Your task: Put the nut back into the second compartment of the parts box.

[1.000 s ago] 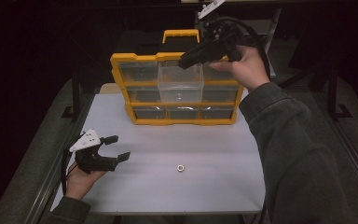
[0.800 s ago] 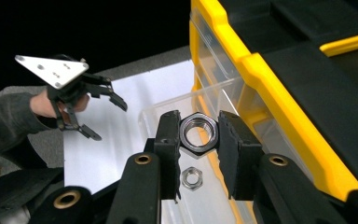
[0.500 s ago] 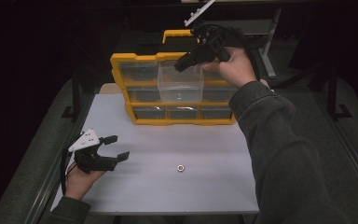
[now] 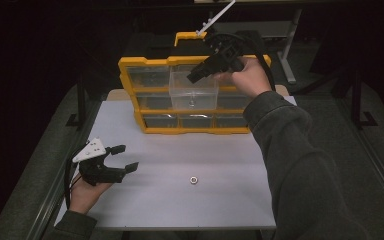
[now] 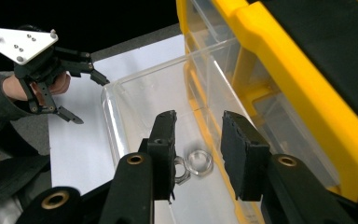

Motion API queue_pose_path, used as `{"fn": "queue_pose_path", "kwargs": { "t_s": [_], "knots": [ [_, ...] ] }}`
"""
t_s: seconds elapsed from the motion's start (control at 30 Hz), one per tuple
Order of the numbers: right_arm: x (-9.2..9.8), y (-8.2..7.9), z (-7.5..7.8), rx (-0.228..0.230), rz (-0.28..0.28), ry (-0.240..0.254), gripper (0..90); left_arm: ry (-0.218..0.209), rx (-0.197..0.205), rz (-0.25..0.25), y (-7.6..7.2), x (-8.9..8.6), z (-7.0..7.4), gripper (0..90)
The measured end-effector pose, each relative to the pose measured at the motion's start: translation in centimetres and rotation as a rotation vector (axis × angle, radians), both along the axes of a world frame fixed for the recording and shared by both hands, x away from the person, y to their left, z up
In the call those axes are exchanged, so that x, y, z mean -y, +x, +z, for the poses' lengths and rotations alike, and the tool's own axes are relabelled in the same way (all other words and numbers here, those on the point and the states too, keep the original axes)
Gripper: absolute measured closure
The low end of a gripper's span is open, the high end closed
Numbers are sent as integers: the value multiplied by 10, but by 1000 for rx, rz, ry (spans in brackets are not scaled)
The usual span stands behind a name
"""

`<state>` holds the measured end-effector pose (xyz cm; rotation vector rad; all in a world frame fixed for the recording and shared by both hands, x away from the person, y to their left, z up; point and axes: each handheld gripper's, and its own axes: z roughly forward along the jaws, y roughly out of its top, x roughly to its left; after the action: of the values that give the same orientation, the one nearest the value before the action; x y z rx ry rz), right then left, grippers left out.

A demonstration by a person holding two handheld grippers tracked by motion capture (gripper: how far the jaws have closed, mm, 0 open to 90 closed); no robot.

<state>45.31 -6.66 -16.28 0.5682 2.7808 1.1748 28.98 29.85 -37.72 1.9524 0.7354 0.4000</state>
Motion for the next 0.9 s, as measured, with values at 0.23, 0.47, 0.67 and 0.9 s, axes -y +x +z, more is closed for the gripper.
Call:
{"fn": "queue_pose_path", "kwargs": {
  "t_s": [0.23,0.47,0.67,0.9],
  "knots": [
    [3,-5,6,17,4,13,631,-3,1,-3,0,1,-1,201],
    [9,-15,15,29,15,50,609,4,-2,-1,-1,1,0,202],
    [19,-30,24,38,23,74,593,2,-6,0,-1,1,0,201],
    [30,-52,34,63,24,110,577,3,-9,1,-1,1,1,202]
  ]
}}
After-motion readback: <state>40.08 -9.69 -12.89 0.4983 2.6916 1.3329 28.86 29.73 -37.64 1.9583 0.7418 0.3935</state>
